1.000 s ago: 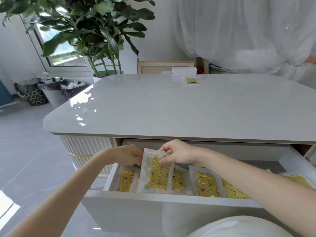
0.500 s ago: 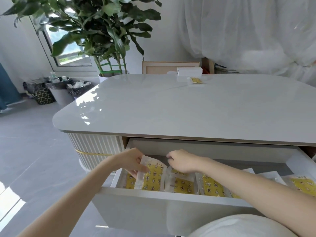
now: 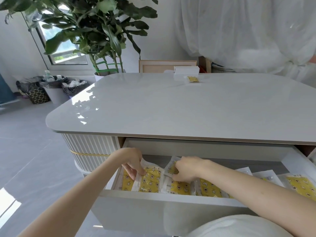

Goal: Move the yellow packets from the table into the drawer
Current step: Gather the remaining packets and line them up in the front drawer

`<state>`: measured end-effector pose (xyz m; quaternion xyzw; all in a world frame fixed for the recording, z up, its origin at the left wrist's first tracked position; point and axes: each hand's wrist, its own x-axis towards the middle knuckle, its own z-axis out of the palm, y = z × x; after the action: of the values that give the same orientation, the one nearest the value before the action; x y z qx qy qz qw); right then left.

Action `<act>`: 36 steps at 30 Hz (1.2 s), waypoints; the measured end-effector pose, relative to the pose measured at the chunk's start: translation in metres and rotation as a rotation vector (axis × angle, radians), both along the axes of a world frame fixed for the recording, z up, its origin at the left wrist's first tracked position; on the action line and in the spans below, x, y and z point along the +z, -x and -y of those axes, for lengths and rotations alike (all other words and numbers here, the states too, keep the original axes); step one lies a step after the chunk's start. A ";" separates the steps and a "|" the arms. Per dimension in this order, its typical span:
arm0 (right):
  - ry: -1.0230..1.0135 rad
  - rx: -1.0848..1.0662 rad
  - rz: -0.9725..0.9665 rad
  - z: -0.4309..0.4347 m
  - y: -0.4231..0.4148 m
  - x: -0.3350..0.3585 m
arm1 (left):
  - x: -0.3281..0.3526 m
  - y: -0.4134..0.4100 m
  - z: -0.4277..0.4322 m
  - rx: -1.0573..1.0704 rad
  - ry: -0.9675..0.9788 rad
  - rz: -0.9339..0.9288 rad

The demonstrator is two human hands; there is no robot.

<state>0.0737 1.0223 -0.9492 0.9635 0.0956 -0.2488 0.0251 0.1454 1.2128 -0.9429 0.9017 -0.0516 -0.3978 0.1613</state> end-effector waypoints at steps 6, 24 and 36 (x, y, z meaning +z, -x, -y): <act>0.001 0.005 0.023 -0.004 0.001 -0.004 | -0.002 -0.002 -0.002 0.016 -0.019 -0.051; -0.129 0.135 0.491 0.018 0.025 0.040 | 0.001 0.009 0.028 -0.347 -0.287 0.376; 0.008 0.076 0.518 0.077 0.059 0.051 | -0.016 0.025 0.084 -0.500 0.000 0.306</act>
<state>0.0145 0.9450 -0.8986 0.9907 0.1210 0.0069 0.0619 0.1203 1.1284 -0.9590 0.9105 -0.2958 -0.2848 0.0484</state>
